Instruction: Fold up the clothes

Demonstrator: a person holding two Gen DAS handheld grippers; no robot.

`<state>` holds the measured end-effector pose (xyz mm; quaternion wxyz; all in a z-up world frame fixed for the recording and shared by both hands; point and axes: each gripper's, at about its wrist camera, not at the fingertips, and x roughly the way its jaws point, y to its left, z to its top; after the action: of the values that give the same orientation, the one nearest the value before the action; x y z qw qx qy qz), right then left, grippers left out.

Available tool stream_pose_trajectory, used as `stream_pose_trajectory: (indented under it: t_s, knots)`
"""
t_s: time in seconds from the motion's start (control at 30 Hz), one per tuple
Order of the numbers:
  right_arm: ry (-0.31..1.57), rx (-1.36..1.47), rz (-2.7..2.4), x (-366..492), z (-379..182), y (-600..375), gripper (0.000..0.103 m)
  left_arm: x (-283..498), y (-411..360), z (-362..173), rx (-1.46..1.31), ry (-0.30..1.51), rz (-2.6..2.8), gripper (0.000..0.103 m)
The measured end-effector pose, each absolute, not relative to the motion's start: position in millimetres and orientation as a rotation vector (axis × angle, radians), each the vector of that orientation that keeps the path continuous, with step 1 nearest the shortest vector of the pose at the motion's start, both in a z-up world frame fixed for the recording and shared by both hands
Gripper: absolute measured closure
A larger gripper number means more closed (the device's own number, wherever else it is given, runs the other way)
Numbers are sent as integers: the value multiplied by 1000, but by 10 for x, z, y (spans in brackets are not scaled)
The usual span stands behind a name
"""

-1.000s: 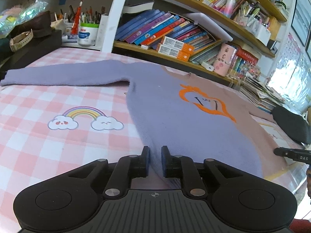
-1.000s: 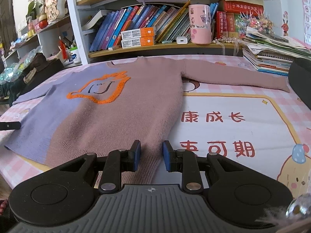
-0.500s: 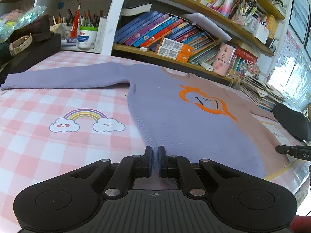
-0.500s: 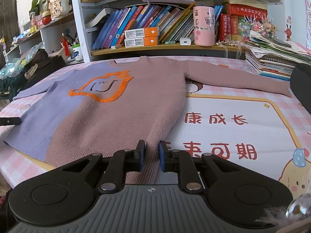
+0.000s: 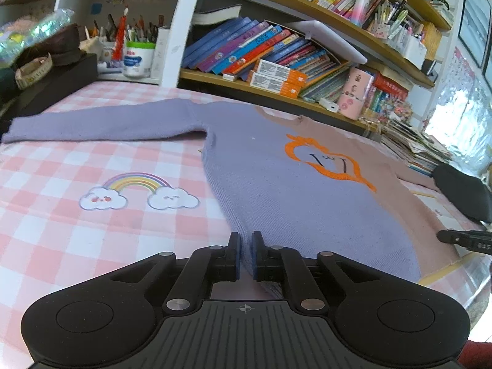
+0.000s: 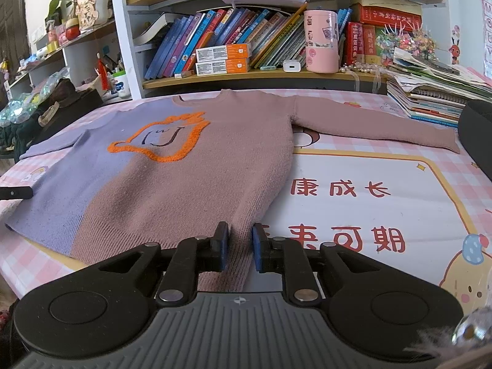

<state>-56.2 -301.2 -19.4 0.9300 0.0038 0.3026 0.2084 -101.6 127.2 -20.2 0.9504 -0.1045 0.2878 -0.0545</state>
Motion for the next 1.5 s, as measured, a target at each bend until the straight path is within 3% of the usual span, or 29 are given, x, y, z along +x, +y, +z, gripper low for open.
stream_pose_trajectory:
  t_s: [0.17, 0.33, 0.67, 0.83, 1.5]
  knots:
    - [578, 38, 445, -597, -90, -3059, 73, -1085, 1269, -23, -138, 518, -48, 88]
    - [546, 14, 478, -651, 8, -2981, 66, -1136, 1302, 76, -105, 488, -26, 72]
    - [556, -16, 554, -622, -9, -2713, 65, -1131, 1344, 54, -105, 497, -7, 64]
    - [543, -41, 598, -560, 33, -2538, 64, -1131, 1387, 46, -109, 495, 11, 50]
    - [504, -149, 766, -411, 171, -1918, 53, -1108, 1574, 78, -123, 480, 63, 32]
